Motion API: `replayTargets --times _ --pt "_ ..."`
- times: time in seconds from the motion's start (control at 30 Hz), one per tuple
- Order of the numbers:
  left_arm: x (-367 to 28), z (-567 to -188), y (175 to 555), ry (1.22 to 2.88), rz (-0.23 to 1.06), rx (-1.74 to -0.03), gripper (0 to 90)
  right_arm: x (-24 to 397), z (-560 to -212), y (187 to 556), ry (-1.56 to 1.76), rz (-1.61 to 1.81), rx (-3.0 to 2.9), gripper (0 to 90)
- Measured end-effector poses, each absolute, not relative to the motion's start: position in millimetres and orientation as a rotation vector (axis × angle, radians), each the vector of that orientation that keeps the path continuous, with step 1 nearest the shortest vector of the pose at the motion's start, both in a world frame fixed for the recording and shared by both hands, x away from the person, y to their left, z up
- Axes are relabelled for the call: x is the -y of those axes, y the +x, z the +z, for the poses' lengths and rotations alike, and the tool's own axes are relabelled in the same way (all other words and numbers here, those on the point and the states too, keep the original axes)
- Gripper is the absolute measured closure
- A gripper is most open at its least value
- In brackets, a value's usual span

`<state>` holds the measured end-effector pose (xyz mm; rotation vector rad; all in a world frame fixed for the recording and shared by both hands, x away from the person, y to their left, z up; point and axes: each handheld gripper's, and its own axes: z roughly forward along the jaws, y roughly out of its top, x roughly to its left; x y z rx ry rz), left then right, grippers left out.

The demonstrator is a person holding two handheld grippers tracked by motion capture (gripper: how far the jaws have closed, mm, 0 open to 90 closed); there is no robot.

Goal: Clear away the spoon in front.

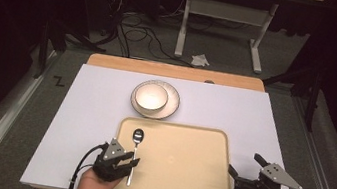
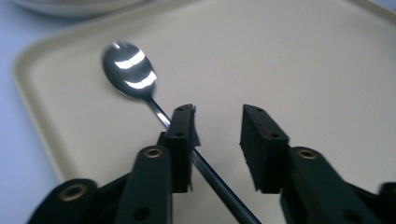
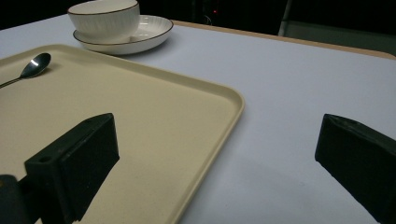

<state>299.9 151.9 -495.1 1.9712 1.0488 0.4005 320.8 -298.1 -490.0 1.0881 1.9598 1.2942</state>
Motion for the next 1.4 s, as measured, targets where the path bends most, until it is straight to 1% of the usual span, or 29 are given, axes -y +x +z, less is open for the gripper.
replayTargets --times 0.03,0.1,0.13,0.17,0.2,0.23,0.27,0.37,0.4,0.43,0.47,0.5,0.53,0.57,0.67,0.83,1.4 --pt "-159.3 -486.7 304.4 1.960 0.444 -1.039 56.8 297.3 -489.6 320.6 1.082 1.291 -1.960 0.4" --pt "-164.8 -482.2 306.6 1.960 0.461 -1.025 51.3 296.4 -488.6 319.7 1.072 1.297 -1.959 0.3" --pt "-175.0 -476.3 308.3 1.956 0.508 -1.003 49.8 296.1 -487.8 318.9 1.072 1.296 -1.958 0.3" --pt "-175.0 -476.3 308.3 1.956 0.508 -1.003 48.0 296.1 -487.8 318.9 1.072 1.296 -1.958 0.3" --pt "-187.8 -472.5 308.7 1.939 0.545 -1.006 44.5 295.9 -486.7 317.6 1.065 1.304 -1.953 0.4" --pt "-187.8 -472.5 308.7 1.939 0.545 -1.006 42.5 296.0 -486.4 317.4 1.063 1.306 -1.954 0.3" --pt "-202.2 -472.3 307.3 1.901 0.564 -1.031 39.7 295.9 -485.8 316.9 1.070 1.312 -1.953 0.4" --pt "-212.3 -475.3 304.3 1.872 0.575 -1.045 30.6 295.2 -484.7 315.5 1.073 1.328 -1.948 0.4" --pt "-220.1 -480.6 301.2 1.850 0.589 -1.058 30.6 294.8 -484.3 314.9 1.075 1.326 -1.947 0.3" --pt "-225.0 -484.7 299.7 1.831 0.587 -1.066 24.5 294.1 -483.5 314.3 1.066 1.328 -1.948 0.4" --pt "-232.3 -488.5 298.1 1.818 0.586 -1.081 13.0 293.2 -483.0 313.9 1.064 1.327 -1.944 0.3" --pt "-232.3 -488.5 298.1 1.818 0.586 -1.081 7.7 293.2 -483.0 313.9 1.064 1.327 -1.944 0.3" --pt "-236.0 -488.3 295.7 1.806 0.616 -1.103 1.8 291.9 -482.7 314.3 1.067 1.316 -1.946 0.3" --pt "-236.0 -488.3 295.7 1.806 0.616 -1.103 0.4 291.9 -482.7 314.3 1.067 1.316 -1.946 0.3" --pt "-240.9 -486.1 292.6 1.783 0.606 -1.091 0.3 290.4 -483.7 315.4 1.073 1.289 -1.945 0.3" --pt "-243.0 -493.9 295.1 1.814 0.569 -1.115 0.4 293.4 -481.4 314.0 1.081 1.288 -1.921 0.3" --pt "-239.0 -500.9 296.4 1.823 0.563 -1.150 2.4 298.5 -481.2 314.2 1.057 1.313 -1.922 0.4"
